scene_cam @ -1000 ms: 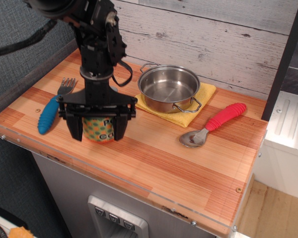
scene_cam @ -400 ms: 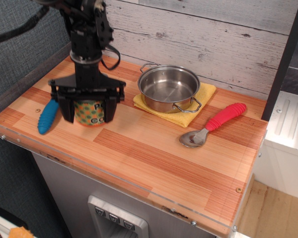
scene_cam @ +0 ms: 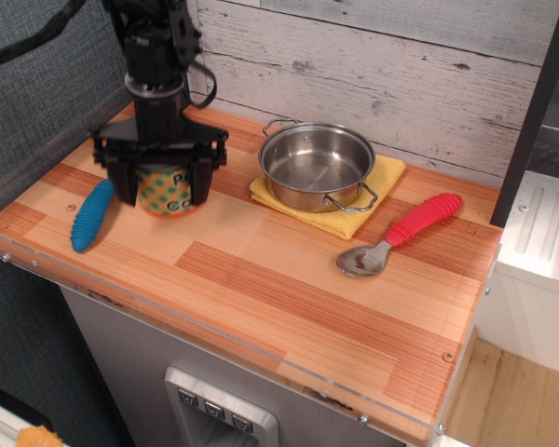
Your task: Move the can to the top left corner.
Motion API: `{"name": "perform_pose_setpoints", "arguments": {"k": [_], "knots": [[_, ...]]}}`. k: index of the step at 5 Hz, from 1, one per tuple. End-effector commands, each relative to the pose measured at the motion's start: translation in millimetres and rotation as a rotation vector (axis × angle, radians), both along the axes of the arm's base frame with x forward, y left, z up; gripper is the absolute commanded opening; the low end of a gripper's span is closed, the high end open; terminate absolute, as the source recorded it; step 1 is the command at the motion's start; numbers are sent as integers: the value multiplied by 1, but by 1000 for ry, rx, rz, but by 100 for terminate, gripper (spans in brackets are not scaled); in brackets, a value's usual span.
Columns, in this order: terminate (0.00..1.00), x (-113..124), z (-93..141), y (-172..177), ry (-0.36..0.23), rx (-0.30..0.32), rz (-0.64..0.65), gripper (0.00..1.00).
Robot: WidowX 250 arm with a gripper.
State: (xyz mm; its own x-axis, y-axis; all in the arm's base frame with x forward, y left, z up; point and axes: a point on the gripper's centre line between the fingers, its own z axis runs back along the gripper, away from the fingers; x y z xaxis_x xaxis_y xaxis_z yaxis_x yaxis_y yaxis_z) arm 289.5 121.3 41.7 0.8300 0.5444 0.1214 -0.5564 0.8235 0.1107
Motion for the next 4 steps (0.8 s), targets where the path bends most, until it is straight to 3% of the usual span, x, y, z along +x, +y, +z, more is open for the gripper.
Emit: {"name": "perform_pose_setpoints", "arguments": {"k": [1,4], "knots": [[0,23,10,14,-49,21,-24,100],[0,53,16,23,-109,42,-70,100]]}}
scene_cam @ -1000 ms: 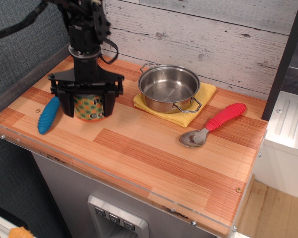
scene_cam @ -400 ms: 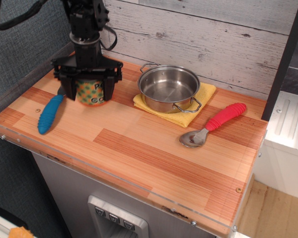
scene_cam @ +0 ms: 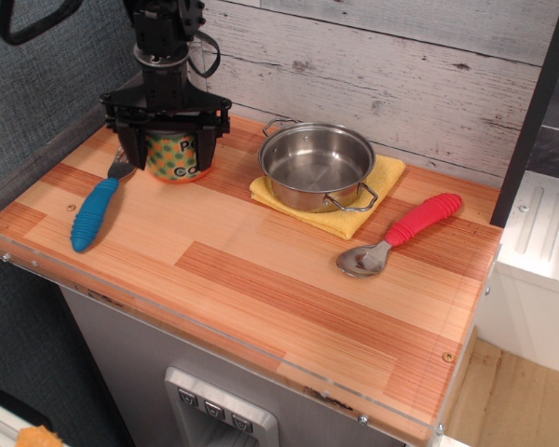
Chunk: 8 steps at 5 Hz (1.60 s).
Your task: Move the can to the top left corner.
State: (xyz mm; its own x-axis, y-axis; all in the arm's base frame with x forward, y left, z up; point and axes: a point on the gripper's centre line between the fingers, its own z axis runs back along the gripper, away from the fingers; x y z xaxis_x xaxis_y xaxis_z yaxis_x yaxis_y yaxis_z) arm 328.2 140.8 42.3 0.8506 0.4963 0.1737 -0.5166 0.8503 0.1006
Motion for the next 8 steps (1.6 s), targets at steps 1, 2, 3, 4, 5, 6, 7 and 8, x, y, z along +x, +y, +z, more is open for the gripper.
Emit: {"name": "perform_pose_setpoints", "arguments": {"k": [1,2,3,4,5,6,7,8], "knots": [[0,24,17,3,-73,35,-34,100],[0,27,21,2,-86,40,-42,100],[0,23,33,-5,-96,48,-42,100],[0,10,56,-8,-101,80,-6,100],[0,-4,73,-9,-87,82,47,100],[0,-12,85,-16,-76,64,49,100],[0,-8,90,-29,-82,62,2,100],[0,5,87,-55,-66,65,-100,100]]}}
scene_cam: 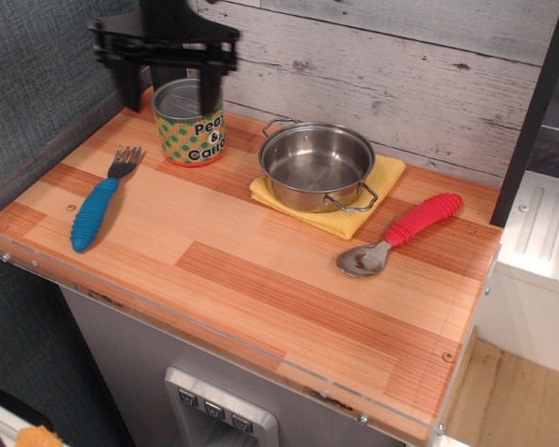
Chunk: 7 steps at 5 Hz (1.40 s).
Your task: Move the can to the top left corner.
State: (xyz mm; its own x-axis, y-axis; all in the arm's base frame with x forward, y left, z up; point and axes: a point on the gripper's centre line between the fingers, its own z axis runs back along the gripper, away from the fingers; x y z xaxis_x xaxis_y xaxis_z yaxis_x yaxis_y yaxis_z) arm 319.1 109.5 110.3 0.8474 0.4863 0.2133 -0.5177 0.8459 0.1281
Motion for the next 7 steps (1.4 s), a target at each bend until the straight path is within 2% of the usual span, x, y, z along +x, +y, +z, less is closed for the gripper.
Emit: {"name": "perform_pose_setpoints", "arguments": {"k": [1,2,4,6,7], "knots": [[0,24,16,-55,-30,16,-185,100],[0,30,16,-81,-36,-25,-243,100],[0,43,20,-136,-39,-43,-384,100],[0,42,24,-176,-12,-30,-487,100],[0,39,29,-191,40,-90,-580,100]]}}
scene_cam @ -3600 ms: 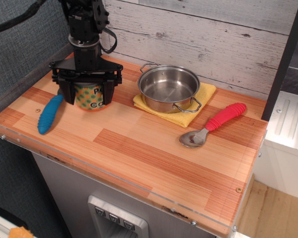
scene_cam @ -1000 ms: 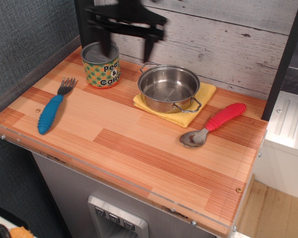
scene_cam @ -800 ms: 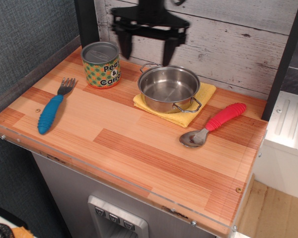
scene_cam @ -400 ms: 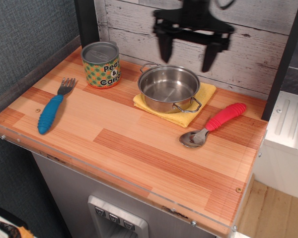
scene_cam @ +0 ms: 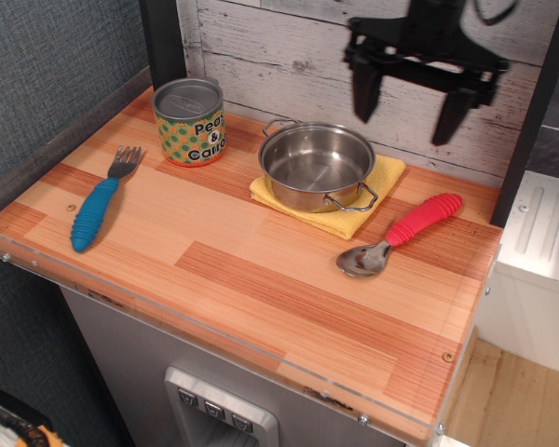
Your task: Move the can to the top left corner.
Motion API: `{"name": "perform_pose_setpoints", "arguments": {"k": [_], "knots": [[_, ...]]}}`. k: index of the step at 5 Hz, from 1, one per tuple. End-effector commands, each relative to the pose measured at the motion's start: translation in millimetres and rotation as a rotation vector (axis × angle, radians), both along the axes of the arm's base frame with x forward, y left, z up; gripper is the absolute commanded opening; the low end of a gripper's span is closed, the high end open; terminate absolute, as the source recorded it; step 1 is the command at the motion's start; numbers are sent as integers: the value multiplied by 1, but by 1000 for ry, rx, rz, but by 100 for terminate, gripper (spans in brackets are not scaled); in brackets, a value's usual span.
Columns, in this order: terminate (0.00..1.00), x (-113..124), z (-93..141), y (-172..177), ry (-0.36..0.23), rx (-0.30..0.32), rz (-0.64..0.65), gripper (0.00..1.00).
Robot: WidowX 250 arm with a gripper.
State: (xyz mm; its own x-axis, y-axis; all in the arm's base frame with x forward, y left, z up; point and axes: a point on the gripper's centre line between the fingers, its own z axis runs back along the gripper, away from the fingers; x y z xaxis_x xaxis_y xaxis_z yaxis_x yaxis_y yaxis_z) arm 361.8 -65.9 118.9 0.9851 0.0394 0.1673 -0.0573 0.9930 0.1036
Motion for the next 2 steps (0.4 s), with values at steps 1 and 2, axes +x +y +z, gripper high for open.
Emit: {"name": "perform_pose_setpoints", "arguments": {"k": [1,2], "knots": [[0,-4,20,-15,13,-51,-94,100],[100,-4,20,-15,13,-51,-94,100]]}}
